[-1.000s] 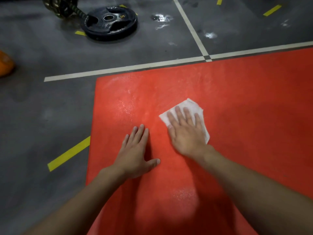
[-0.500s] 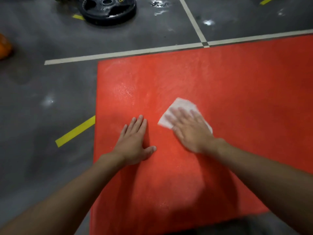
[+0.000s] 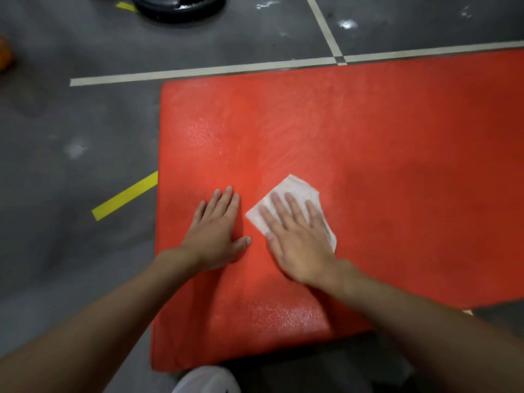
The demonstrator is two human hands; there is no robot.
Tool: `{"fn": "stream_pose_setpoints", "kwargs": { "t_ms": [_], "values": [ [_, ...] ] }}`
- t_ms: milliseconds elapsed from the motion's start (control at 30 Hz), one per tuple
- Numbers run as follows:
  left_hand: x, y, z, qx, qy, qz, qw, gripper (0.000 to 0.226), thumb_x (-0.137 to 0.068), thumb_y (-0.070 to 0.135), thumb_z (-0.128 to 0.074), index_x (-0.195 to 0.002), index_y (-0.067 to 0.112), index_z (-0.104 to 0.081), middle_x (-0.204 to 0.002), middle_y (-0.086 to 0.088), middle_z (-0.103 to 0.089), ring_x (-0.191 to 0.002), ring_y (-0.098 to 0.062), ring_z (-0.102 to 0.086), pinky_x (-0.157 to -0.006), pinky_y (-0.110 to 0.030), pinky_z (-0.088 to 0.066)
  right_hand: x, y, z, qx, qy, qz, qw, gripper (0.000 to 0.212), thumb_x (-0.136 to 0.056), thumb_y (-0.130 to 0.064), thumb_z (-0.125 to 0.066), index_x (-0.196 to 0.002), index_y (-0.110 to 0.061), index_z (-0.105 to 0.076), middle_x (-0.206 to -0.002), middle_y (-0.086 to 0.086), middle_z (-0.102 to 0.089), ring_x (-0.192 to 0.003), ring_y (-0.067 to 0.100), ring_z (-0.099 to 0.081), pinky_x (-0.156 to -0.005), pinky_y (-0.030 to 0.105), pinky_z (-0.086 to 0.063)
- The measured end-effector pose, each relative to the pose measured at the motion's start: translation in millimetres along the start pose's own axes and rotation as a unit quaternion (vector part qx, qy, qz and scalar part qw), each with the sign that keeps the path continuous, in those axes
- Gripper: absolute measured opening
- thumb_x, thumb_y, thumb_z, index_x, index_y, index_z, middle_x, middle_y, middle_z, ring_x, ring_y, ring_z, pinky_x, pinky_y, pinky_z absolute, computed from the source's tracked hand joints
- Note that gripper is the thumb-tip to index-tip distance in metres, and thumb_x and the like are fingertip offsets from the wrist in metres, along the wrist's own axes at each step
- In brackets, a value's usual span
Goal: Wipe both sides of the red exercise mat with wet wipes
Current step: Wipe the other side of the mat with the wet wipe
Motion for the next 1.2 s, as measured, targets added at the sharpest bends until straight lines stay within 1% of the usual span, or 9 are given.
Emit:
{"fn": "stream_pose_setpoints", "kwargs": {
  "t_ms": [100, 233, 400, 533, 700, 833, 900, 1033, 1200],
  "values": [
    [2.0, -0.6, 0.1, 0.000, 0.003, 0.000, 1.000, 0.093, -0.092, 0.054, -0.052, -0.157, 0.018, 0.003, -0.164, 0.000, 0.015, -0.150, -0.018, 0.015, -0.122, -0.041, 0.004, 4.8, 21.4, 1.7, 0.027, -0.024, 0.081, 0.996, 0.060, -0.098, -0.045, -0.011, -0.157, -0.036, -0.013, -0.166, -0.005, -0.005, -0.153, 0.020, -0.003, -0.121, 0.048, -0.001],
    [5.1, -2.3, -3.9, -0.005, 0.000, 0.002, 1.000, 0.090, -0.094, 0.052, -0.050, -0.157, 0.017, 0.004, -0.163, 0.000, 0.016, -0.150, -0.019, 0.017, -0.122, -0.042, 0.004, 7.0, 59.5, 1.4, 0.009, -0.007, -0.095, 0.995, 0.061, -0.098, -0.046, -0.007, -0.158, -0.033, -0.002, -0.167, -0.002, 0.007, -0.153, 0.022, 0.009, -0.121, 0.052, 0.004],
    [4.3, 0.5, -4.2, -0.009, 0.001, 0.009, 1.000, 0.088, -0.095, 0.049, -0.049, -0.157, 0.017, 0.005, -0.163, 0.000, 0.017, -0.149, -0.019, 0.018, -0.122, -0.043, 0.004, 42.3, 19.2, -12.5, 0.028, -0.036, 0.095, 0.994, 0.057, -0.101, -0.047, -0.013, -0.157, -0.036, -0.011, -0.166, -0.006, -0.002, -0.153, 0.019, 0.002, -0.122, 0.048, 0.002],
    [4.9, -0.6, -6.8, -0.010, -0.010, 0.013, 1.000, 0.087, -0.096, 0.048, -0.048, -0.157, 0.018, 0.007, -0.163, 0.000, 0.018, -0.149, -0.019, 0.019, -0.121, -0.042, 0.006, 42.5, 54.1, -3.8, 0.024, -0.013, -0.061, 0.998, 0.063, -0.099, -0.050, -0.005, -0.158, -0.030, -0.003, -0.166, -0.002, 0.007, -0.153, 0.023, 0.008, -0.121, 0.050, 0.006],
    [9.2, 5.6, 2.9, -0.006, -0.001, 0.024, 1.000, 0.085, -0.095, 0.044, -0.052, -0.157, 0.017, -0.001, -0.164, -0.002, 0.013, -0.150, -0.020, 0.013, -0.122, -0.042, 0.001, 83.5, -9.6, -18.3, 0.022, -0.028, 0.167, 0.985, 0.057, -0.104, -0.047, -0.024, -0.157, -0.027, -0.022, -0.165, -0.001, -0.011, -0.153, 0.022, -0.006, -0.121, 0.050, -0.004],
    [49.2, -6.3, -8.2, 0.012, -0.025, 0.030, 0.999, 0.082, -0.091, 0.039, -0.060, -0.156, 0.021, -0.015, -0.164, -0.009, 0.003, -0.151, -0.026, 0.002, -0.122, -0.040, -0.012, 65.8, 48.2, 0.3, -0.011, 0.019, -0.026, 0.999, 0.057, -0.103, -0.045, -0.015, -0.157, -0.027, -0.021, -0.165, -0.002, -0.014, -0.153, 0.021, -0.009, -0.122, 0.050, -0.007],
    [75.5, -12.5, -17.7, -0.007, -0.049, 0.042, 0.998, 0.083, -0.090, 0.039, -0.060, -0.157, 0.025, -0.012, -0.164, -0.008, 0.005, -0.151, -0.026, 0.002, -0.122, -0.039, -0.013, 81.9, 18.7, -10.6, -0.026, 0.015, -0.061, 0.998, 0.061, -0.100, -0.046, -0.020, -0.156, -0.024, -0.021, -0.165, 0.003, -0.014, -0.153, 0.024, -0.009, -0.121, 0.053, -0.009],
    [103.2, -13.7, -26.4, -0.044, -0.078, 0.044, 0.995, 0.084, -0.091, 0.040, -0.058, -0.156, 0.029, -0.007, -0.164, -0.006, 0.010, -0.151, -0.024, 0.005, -0.122, -0.035, -0.010, 114.5, -23.4, -23.8, -0.001, -0.009, 0.143, 0.990, 0.055, -0.101, -0.045, -0.030, -0.153, -0.027, -0.034, -0.162, 0.000, -0.026, -0.150, 0.021, -0.021, -0.120, 0.049, -0.017],
    [104.6, -13.7, -2.7, 0.009, 0.005, 0.037, 0.999, 0.058, -0.091, 0.030, -0.059, -0.146, 0.029, -0.042, -0.157, -0.004, -0.028, -0.142, -0.029, -0.027, -0.108, -0.046, -0.036, 99.4, 8.9, -13.2, -0.032, 0.056, -0.096, 0.993, 0.059, -0.101, -0.044, -0.027, -0.155, -0.020, -0.029, -0.163, 0.005, -0.023, -0.152, 0.023, -0.016, -0.120, 0.053, -0.015]
  ]
}}
Point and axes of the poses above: each hand's wrist, its own x-axis away from the middle knuckle, its own z-axis out of the back of the hand, y = z × x, the point moved 10 cm from there along -x, towards the middle knuckle
